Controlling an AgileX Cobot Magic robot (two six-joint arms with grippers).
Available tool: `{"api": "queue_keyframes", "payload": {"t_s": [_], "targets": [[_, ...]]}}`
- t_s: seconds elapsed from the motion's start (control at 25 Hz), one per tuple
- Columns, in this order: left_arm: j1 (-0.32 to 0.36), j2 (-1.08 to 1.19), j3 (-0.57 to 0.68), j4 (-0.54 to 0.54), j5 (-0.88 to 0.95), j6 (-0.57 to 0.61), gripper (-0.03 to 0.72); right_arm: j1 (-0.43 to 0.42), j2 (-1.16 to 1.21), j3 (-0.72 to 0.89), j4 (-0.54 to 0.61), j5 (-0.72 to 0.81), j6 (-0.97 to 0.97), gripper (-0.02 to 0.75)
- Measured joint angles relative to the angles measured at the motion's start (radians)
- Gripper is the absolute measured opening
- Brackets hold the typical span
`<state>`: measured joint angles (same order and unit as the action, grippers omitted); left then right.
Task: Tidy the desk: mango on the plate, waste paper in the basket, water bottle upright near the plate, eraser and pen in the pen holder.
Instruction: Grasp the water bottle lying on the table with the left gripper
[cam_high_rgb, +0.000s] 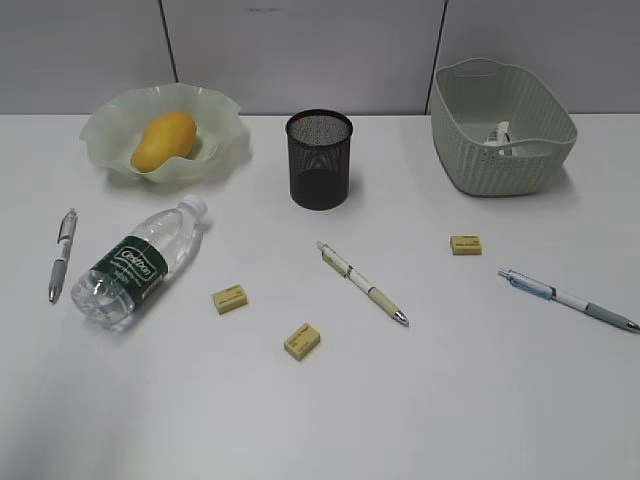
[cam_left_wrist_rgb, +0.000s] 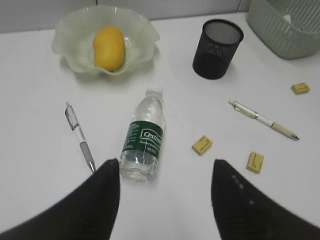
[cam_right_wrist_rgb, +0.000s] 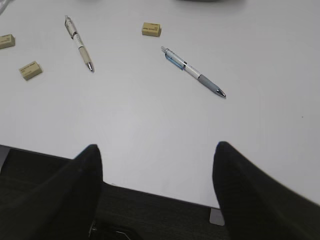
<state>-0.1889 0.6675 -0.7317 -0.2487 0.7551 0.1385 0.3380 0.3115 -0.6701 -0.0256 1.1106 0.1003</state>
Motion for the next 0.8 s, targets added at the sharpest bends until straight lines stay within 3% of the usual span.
{"api": "queue_keyframes", "payload": {"t_s": [0.2,0.56,0.8], "targets": [[0.0,0.331,-0.164,0.003,0.072,0.0,0.445,0.0,0.0,0.0,0.001,0.019,0.0,0.543],[-0.002,0.711,-0.461,0.013,0.171,0.0,0.445,0.0,0.0,0.0,0.001,0.056,0.0,0.543],[-0.058,0.889,-0.58,0.072,0.278,0.0,0.447,0.0,0.0,0.0,0.001,0.067,0.0,0.543]]}}
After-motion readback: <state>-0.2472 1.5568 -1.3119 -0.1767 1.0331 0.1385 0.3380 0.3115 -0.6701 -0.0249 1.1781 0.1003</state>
